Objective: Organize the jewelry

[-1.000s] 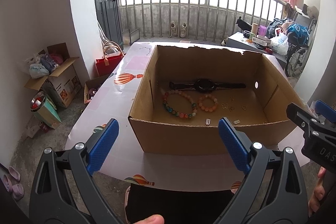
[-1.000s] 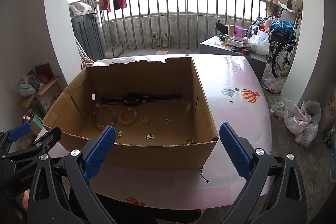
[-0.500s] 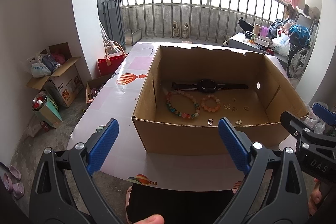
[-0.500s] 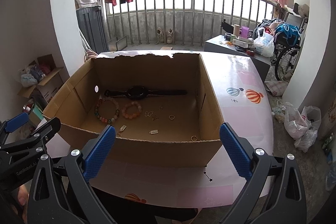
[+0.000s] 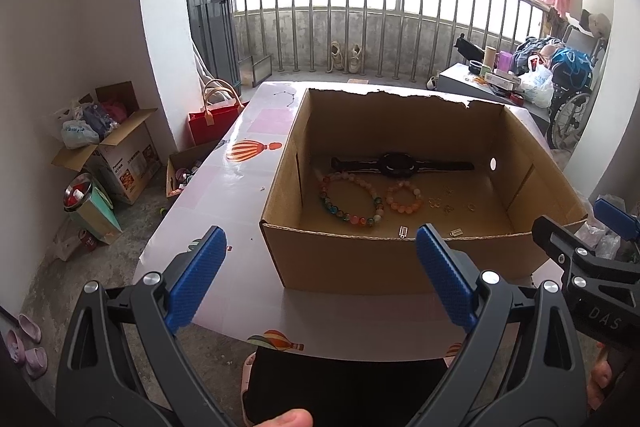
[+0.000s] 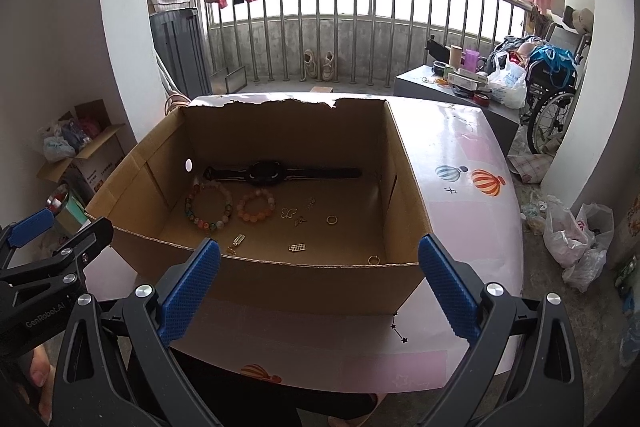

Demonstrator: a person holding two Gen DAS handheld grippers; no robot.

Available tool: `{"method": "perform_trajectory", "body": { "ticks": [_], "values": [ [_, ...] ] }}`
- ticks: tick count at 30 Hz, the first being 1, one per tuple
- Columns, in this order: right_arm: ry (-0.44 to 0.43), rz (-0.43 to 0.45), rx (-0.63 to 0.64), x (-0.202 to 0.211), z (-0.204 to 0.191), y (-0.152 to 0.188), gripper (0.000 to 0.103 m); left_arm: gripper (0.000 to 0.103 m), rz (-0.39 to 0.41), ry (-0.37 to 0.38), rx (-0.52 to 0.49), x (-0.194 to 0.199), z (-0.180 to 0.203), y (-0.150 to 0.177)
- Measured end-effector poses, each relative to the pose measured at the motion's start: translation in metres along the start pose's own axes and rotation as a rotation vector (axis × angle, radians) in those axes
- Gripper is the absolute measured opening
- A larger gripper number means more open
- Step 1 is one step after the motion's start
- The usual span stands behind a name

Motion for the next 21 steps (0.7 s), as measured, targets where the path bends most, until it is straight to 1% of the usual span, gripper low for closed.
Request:
{"method": "perform_trajectory", "body": {
  "ticks": [13, 17, 21],
  "values": [
    [-0.005, 0.024, -0.007, 0.01, 0.002, -0.001, 0.097, 0.092, 0.011, 0.012, -0.013, 0.008, 0.004, 0.002],
    [-0.014, 0.017, -0.015, 0.009, 0.002, 0.001, 0.097, 0.093, 0.018, 0.02, -0.033, 0.014, 0.007, 0.004],
    [-0.018, 0.002, -0.004, 0.012, 0.0, 0.003, 0.097, 0.093, 0.009, 0.017, -0.049, 0.02, 0.008, 0.007]
  ]
}}
Point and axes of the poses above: each gripper's, at about its wrist camera, not at the fingertips, and x roughly against the way its jaws point, z to its right, y to its underside, the point moved 5 cm from there along -x, roughly the way its jaws point, and after that the axes turned 12 degrees about x, right-handed, at the moved point
